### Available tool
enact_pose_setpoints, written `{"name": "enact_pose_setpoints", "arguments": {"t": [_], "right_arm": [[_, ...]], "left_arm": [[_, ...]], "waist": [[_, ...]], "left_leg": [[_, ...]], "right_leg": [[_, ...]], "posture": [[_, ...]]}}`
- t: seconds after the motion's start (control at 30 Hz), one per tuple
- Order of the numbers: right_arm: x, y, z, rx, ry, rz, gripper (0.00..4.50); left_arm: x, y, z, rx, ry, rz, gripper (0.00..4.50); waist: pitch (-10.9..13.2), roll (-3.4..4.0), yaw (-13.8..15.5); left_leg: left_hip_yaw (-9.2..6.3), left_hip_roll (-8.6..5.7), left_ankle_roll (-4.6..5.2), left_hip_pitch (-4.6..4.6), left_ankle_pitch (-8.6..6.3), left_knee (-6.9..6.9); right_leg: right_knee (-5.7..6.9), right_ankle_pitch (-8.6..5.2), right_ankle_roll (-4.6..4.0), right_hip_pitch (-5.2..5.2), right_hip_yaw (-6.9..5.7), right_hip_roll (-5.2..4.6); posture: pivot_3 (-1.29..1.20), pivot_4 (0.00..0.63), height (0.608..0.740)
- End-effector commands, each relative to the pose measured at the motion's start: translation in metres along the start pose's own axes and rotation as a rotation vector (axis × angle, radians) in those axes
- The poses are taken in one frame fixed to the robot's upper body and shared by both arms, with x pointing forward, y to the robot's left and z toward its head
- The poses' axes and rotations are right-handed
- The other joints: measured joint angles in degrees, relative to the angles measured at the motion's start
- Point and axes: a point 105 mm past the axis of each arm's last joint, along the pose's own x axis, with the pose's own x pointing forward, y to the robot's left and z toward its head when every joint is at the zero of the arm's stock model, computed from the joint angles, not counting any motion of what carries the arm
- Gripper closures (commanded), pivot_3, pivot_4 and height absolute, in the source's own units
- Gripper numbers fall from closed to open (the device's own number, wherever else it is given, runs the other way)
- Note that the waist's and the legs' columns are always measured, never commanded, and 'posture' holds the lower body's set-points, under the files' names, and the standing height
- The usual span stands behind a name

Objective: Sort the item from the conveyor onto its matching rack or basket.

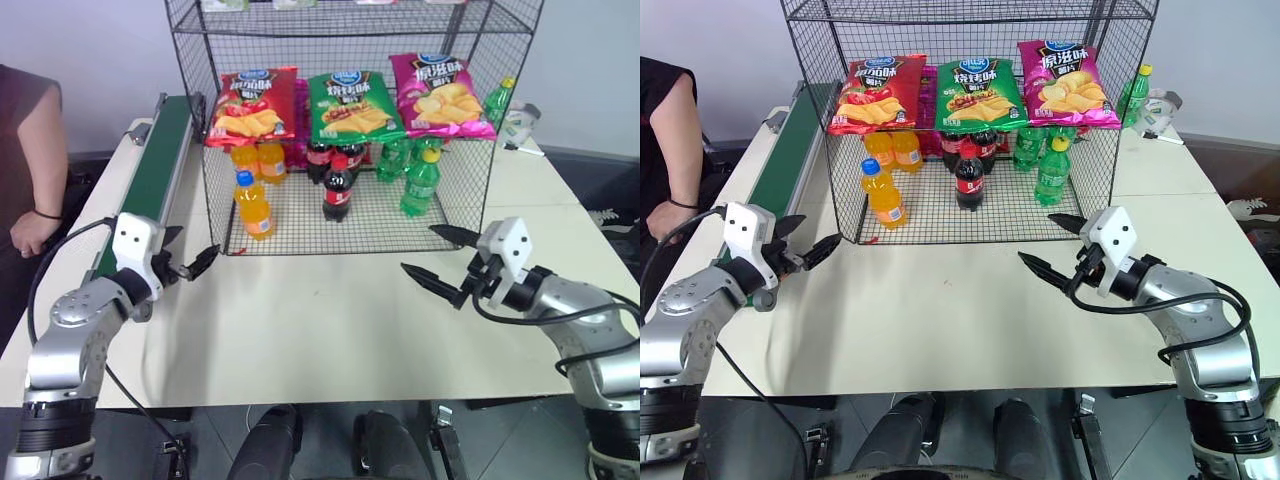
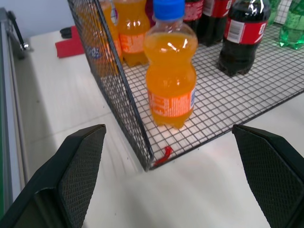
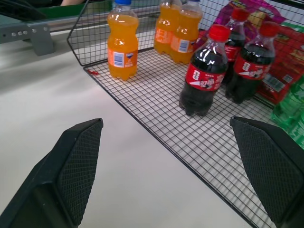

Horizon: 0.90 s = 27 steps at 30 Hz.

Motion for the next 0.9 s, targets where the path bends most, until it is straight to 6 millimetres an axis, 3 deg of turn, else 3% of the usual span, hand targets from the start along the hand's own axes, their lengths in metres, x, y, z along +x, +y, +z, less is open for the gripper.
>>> {"name": "enact_pose_setpoints", "arguments": {"t": [0.03,0.9], "right_arm": [[0.001,0.000,0.011,-0.037,-0.037,0.011,0.00],[0.011,0.011,0.015,-0.018,-0.093,0.059,0.00]], "left_arm": [[-0.009,0.003,0.018,0.044,-0.067,0.017,0.04],[-0.017,0.011,0.012,0.045,-0.051,0.092,0.04]], "waist": [[0.00,0.00,0.00],[0.00,0.00,0.01]], "left_leg": [[0.00,0.00,0.00,0.00,0.00,0.00],[0.00,0.00,0.00,0.00,-0.01,-0.01]], "right_leg": [[0.00,0.00,0.00,0.00,0.00,0.00],[-0.02,-0.01,-0.01,0.00,0.00,0.00]], "posture": [[0.00,0.150,0.740],[0.00,0.150,0.740]]}}
